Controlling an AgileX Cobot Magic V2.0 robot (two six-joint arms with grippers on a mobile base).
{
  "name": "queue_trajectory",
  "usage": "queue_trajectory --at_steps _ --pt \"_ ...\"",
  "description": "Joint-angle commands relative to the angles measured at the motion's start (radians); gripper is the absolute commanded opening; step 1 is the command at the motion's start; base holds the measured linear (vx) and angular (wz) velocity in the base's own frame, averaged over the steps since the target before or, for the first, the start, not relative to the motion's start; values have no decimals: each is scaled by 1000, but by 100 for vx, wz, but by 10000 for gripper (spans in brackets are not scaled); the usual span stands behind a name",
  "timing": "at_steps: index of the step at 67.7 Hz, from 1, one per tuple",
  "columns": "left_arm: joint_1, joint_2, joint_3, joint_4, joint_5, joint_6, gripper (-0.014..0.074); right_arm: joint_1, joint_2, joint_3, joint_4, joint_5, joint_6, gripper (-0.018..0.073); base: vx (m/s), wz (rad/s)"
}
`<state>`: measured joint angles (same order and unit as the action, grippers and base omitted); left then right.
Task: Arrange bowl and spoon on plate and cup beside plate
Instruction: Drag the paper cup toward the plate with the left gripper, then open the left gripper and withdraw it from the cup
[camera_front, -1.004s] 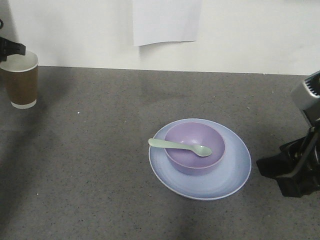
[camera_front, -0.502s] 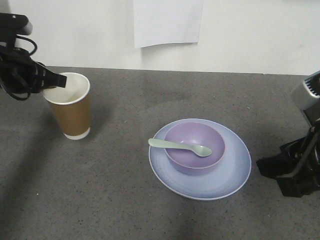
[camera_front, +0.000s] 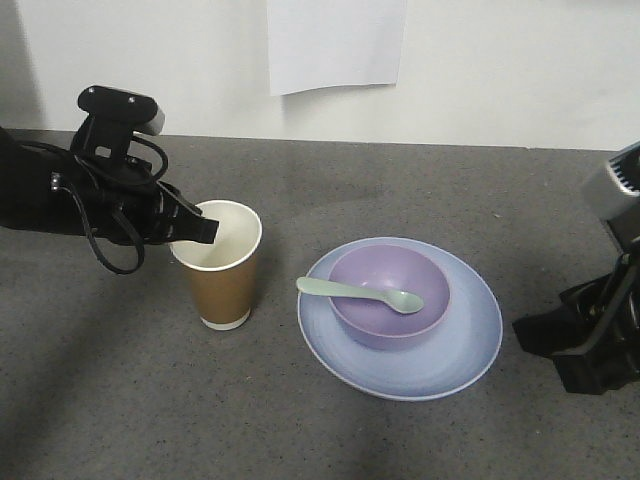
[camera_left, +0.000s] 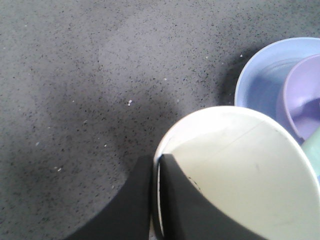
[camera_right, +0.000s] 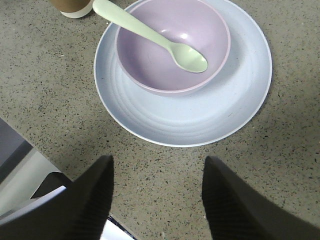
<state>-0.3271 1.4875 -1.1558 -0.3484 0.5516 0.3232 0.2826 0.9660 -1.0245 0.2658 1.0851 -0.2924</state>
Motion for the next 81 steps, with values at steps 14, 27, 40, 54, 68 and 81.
queue_trajectory --at_steps 14,27,40,54,68,81 --pt "-14 -38 -23 -31 -102 -8 -8 0 -11 -24 12 -38 -8 390 0 0" --pt "-14 -18 -23 -32 -110 -9 -8 0 -11 -24 12 -38 -8 390 0 0" --pt "-14 18 -23 -44 -106 -8 -8 0 -11 -24 12 -38 -8 390 0 0" --pt "-14 19 -23 -46 -98 -9 38 0 -11 -24 12 -38 -8 390 0 0" --pt "-14 16 -23 -46 -86 -9 263 0 -11 -24 12 -38 -6 390 0 0" --pt "-13 -47 -26 -32 -28 -8 404 0 -11 -24 12 -39 -5 390 0 0"
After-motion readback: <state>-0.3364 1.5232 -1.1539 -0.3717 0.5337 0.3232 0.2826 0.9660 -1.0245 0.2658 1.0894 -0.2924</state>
